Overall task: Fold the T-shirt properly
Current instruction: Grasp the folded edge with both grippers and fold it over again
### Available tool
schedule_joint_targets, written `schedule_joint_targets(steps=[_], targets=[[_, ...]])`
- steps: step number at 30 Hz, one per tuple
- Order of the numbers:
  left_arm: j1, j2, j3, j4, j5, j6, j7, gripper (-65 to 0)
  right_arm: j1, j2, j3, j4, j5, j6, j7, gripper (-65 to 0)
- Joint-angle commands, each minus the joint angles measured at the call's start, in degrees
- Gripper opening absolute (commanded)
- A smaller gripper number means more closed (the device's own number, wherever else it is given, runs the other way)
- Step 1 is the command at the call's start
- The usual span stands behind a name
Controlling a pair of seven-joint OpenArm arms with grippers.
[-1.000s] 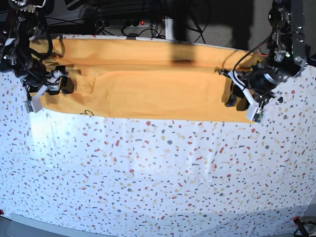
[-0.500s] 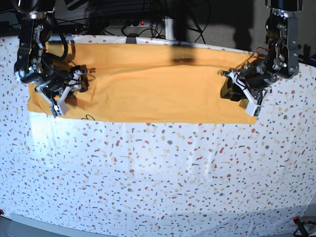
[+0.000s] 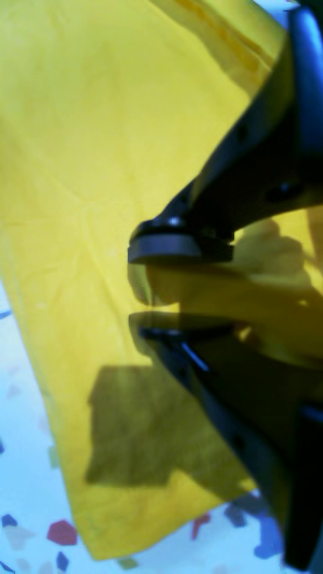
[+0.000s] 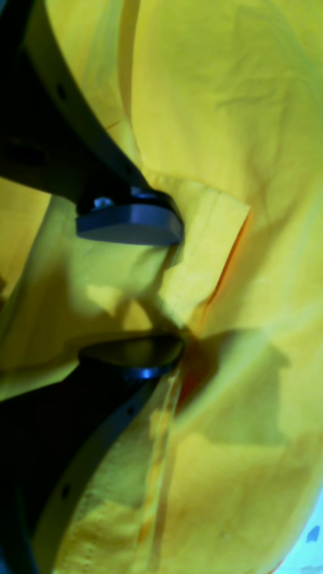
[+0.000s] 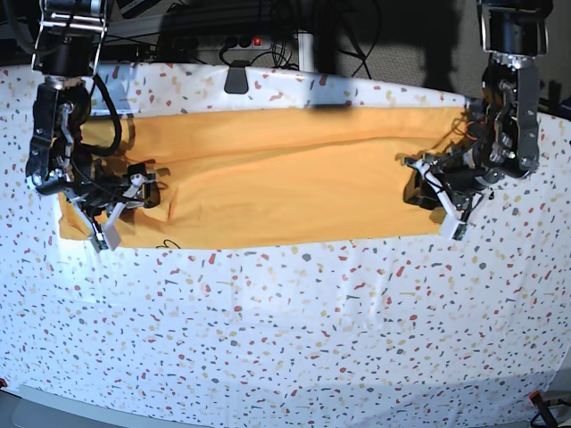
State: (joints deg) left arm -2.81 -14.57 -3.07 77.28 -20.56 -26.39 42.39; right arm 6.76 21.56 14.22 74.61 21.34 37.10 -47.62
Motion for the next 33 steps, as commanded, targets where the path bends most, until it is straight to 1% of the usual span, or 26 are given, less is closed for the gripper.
schedule_joint_targets(steps=[1,6,9,11,14,21,24,26,27,31,33], targets=[[-0.61,-0.7,-0.22,-1.53,2.51,1.46,2.12,-46.5,0.98,0.79,0.28,0.59,-0.15,-0.74,-0.83,-32.5],[-4.17,-0.68,-0.22,-10.38,2.49,1.31,-1.99,-46.5,1.03,0.81,0.28,0.59,-0.13,-0.76,-0.13,-32.5],[-7.78,-0.7,-0.22,-15.13,2.51,-0.07,-2.14,-46.5,1.03,0.81,0.28,0.59,-0.13,-0.76,1.07,-32.5],[-9.94,-0.68,-0.22,-17.2,2.49,-0.35,-2.12,-46.5,1.05,0.81,0.28,0.59,-0.15,-0.76,3.08,-32.5],[-12.39,-0.68,-0.22,-18.4,2.49,-0.46,-2.12,-46.5,1.25,0.81,0.28,0.59,-0.17,-0.79,5.64,-32.5],[-15.37,-0.7,-0.22,-18.38,1.81,-0.44,-1.16,-46.5,3.91,0.83,0.28,0.59,0.13,-1.11,5.86,-32.5],[-16.37,-0.7,-0.22,-18.36,-0.85,-0.42,0.13,-46.5,5.44,0.83,0.39,1.4,0.9,-0.22,5.84,-32.5],[-16.96,-0.7,-0.22,-18.27,-2.86,-0.42,0.2,-46.5,6.08,0.83,0.39,2.67,2.91,2.34,5.81,-32.5],[-17.22,-0.7,-0.22,-18.14,-4.24,-0.42,0.26,-46.5,6.23,0.81,0.39,3.48,3.76,2.9,5.81,-32.5],[-17.33,-0.7,-0.22,-15.58,-9.94,-0.44,1.92,-46.5,6.25,0.83,0.39,7.56,5.99,2.9,5.6,-32.5],[-17.33,-0.7,-0.22,-13.44,-10.62,-0.46,2.78,-46.5,6.25,0.81,0.39,10.14,6.23,2.9,5.53,-32.5]])
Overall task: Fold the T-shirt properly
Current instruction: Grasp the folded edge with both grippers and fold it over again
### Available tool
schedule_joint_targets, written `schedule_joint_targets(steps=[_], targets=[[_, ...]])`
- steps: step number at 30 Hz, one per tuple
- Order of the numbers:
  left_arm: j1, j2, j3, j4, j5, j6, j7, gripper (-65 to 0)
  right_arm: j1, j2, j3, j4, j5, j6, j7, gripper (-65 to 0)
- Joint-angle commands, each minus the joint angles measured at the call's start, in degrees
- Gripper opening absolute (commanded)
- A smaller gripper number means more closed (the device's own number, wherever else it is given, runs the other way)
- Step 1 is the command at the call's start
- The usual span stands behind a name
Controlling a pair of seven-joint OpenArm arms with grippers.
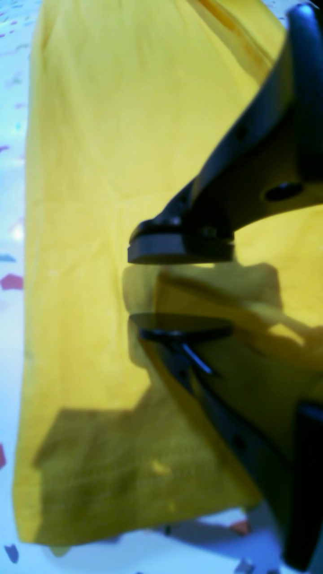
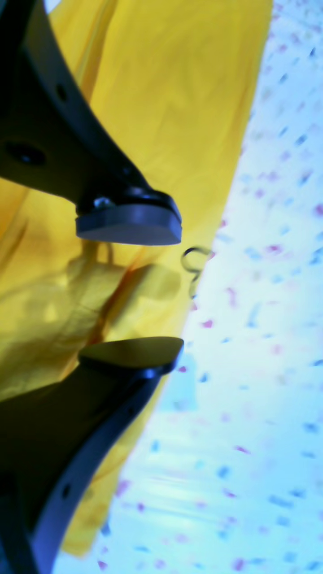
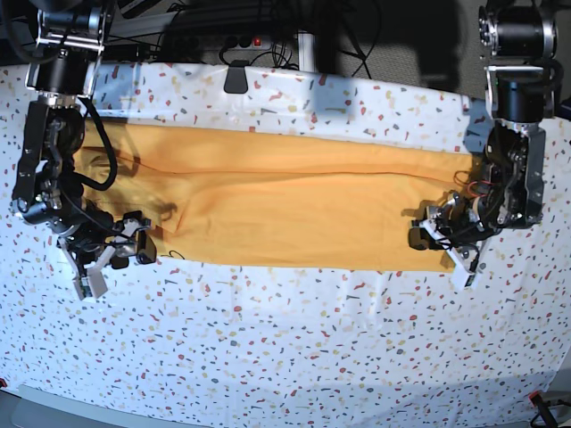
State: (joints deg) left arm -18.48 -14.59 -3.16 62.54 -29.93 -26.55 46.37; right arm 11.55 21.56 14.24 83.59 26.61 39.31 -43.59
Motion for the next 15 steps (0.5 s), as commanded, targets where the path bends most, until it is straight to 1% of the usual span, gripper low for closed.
schedule_joint_targets(steps=[1,8,10,12,13,15], targets=[[-1.64,-0.68,-0.13,2.54,-1.2,-0.31,-1.16,-46.5,1.44,0.81,0.37,2.6,1.07,0.69,1.25,-32.5],[-1.51,-0.72,-0.15,11.43,-0.96,-0.31,-0.63,-46.5,1.44,0.83,0.37,13.09,1.75,0.69,-0.17,-32.5],[-1.51,-0.85,-0.15,12.2,1.55,-0.31,-0.35,-46.5,1.42,0.83,0.37,15.69,3.87,0.69,-3.06,-32.5],[-1.27,-1.36,-0.15,12.17,6.32,-0.24,-0.35,-46.5,1.29,0.85,0.37,17.75,5.68,0.69,-6.23,-32.5],[-0.81,-1.81,-0.15,12.17,7.74,0.2,-0.39,-46.5,1.07,0.83,0.37,18.75,5.79,0.69,-7.06,-32.5],[0.52,-3.26,-0.2,12.17,7.41,2.29,-0.92,-46.5,-0.17,0.85,0.39,20.83,5.77,0.69,-7.45,-32.5]])
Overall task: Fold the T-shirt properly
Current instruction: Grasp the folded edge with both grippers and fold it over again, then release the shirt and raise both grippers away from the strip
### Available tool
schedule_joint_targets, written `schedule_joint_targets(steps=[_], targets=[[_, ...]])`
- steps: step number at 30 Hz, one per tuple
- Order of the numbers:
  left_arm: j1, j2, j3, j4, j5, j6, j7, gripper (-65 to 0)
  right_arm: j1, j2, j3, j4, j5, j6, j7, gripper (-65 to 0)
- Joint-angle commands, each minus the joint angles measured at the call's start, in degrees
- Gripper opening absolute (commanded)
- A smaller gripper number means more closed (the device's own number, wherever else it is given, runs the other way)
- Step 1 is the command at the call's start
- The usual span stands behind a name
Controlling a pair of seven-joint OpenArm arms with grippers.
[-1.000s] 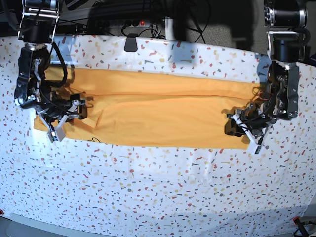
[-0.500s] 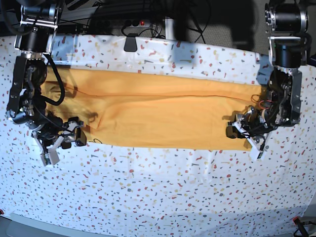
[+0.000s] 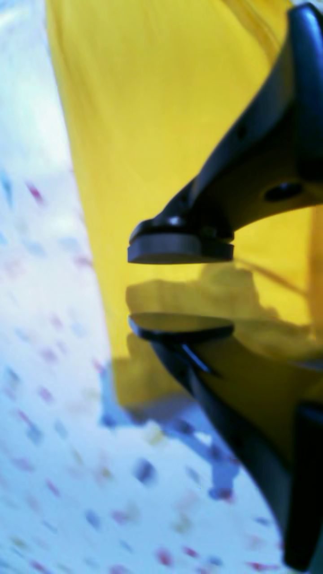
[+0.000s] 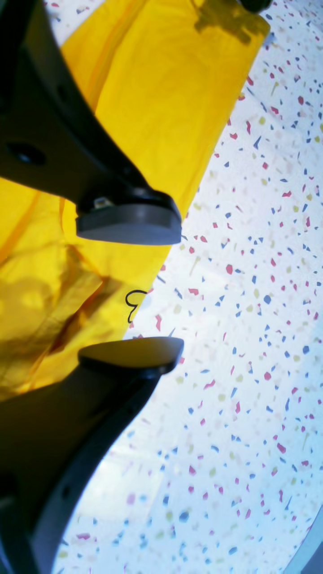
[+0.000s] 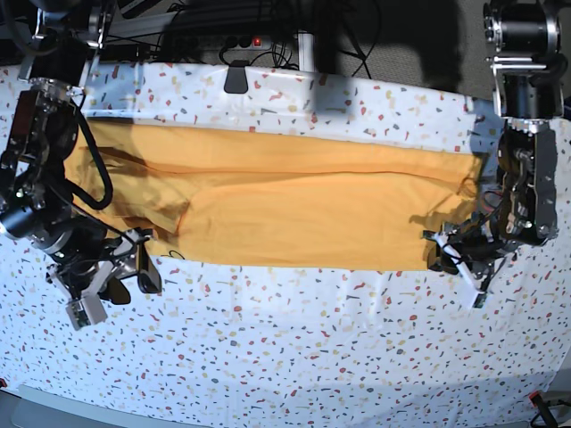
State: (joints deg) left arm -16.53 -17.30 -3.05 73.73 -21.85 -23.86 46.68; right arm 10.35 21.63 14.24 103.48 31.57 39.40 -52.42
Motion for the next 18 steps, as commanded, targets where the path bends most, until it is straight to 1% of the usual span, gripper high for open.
schedule_joint_targets(steps=[1,4,7,10,14,16,18], targets=[[-0.55,-1.44,-0.31,0.98,-1.75,0.87,-2.19,-46.5,0.04,0.76,0.44,2.1,0.83,0.6,1.4,-32.5],[1.75,-4.22,-0.35,0.98,-7.02,4.17,-4.52,-46.5,-4.11,0.76,0.44,5.95,1.38,0.6,1.36,-32.5],[3.48,-6.32,-0.66,0.98,-8.63,4.17,-4.74,-46.5,-9.64,0.74,0.9,10.19,1.88,0.6,1.29,-32.5],[4.83,-6.45,-2.91,0.98,-8.92,4.2,-4.79,-46.5,-15.26,0.74,2.99,14.27,1.88,0.6,0.5,-32.5],[6.49,-6.36,-7.15,0.87,-12.22,4.2,-4.46,-46.4,-23.78,0.68,8.48,19.17,2.16,0.6,-0.04,-32.5],[7.39,-6.38,-9.01,0.87,-13.33,4.2,-3.8,-46.4,-28.35,-0.22,11.85,21.59,4.28,0.6,-1.11,-32.5],[8.17,-6.38,-10.01,0.87,-14.38,4.17,-3.06,-46.4,-32.5,-2.21,15.21,24.39,8.2,0.6,-3.34,-32.5]])
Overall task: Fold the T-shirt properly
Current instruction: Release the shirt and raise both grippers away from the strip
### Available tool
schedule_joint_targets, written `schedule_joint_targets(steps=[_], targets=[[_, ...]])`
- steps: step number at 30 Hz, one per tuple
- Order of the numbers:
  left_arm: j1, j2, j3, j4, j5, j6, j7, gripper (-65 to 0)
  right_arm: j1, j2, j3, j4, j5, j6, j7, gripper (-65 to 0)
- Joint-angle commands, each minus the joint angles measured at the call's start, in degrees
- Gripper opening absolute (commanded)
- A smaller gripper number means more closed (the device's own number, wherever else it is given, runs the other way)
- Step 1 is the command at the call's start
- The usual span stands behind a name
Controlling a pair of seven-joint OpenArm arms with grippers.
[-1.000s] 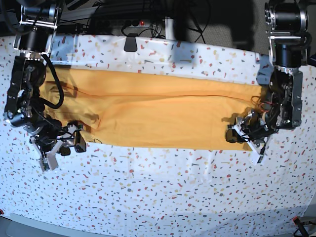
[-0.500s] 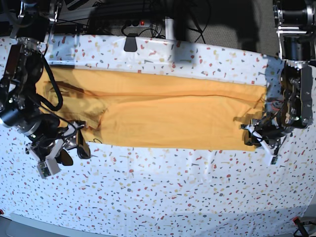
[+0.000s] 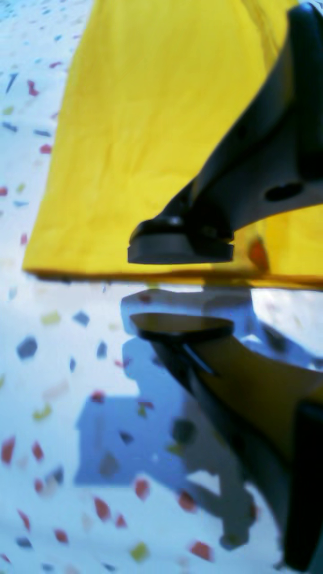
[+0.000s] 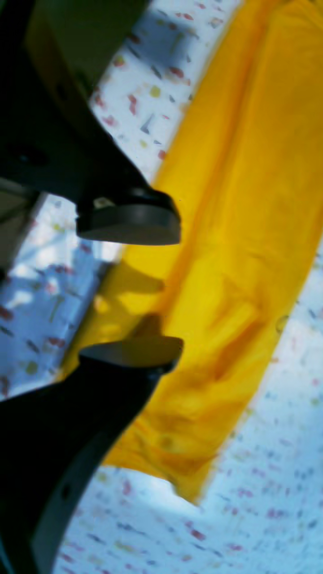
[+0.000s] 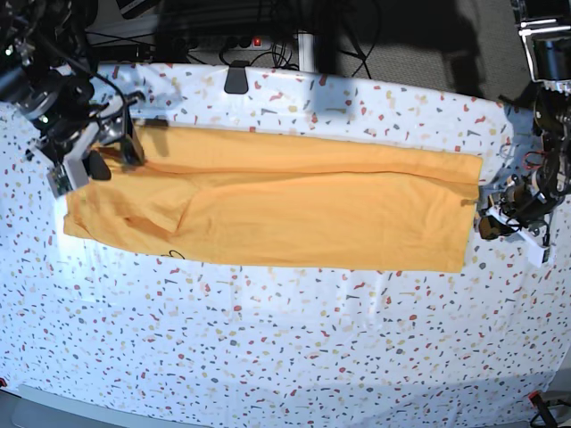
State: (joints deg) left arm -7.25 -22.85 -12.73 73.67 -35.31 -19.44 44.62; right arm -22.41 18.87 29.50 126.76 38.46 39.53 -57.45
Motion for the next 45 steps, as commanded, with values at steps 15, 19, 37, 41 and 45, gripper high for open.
schedule_joint_targets(steps=[15,19,37,41,45], targets=[[-0.39,-0.81,-0.31,-1.62,-0.42,-0.28,-3.15,-33.8,-10.8,-9.09,8.0,8.24,13.22,0.47,-5.6,-32.5],[-0.59,-0.81,-0.31,-7.65,0.24,-0.33,-4.83,-33.8,-10.78,-9.53,8.0,8.24,13.25,0.47,-5.6,-32.5],[-0.39,1.27,-0.31,-10.69,-18.14,-9.31,6.08,-33.8,-10.73,-9.53,7.98,8.24,15.8,0.47,-5.6,-32.5],[-0.37,1.4,-0.31,-10.69,-18.1,-9.31,5.62,-33.9,-10.73,-9.53,8.0,8.24,15.78,0.47,-5.6,-32.5],[-0.39,0.83,-0.33,-10.69,-18.05,-9.31,5.18,-36.0,-10.6,-9.51,8.0,8.24,15.78,0.47,-5.6,-32.5]])
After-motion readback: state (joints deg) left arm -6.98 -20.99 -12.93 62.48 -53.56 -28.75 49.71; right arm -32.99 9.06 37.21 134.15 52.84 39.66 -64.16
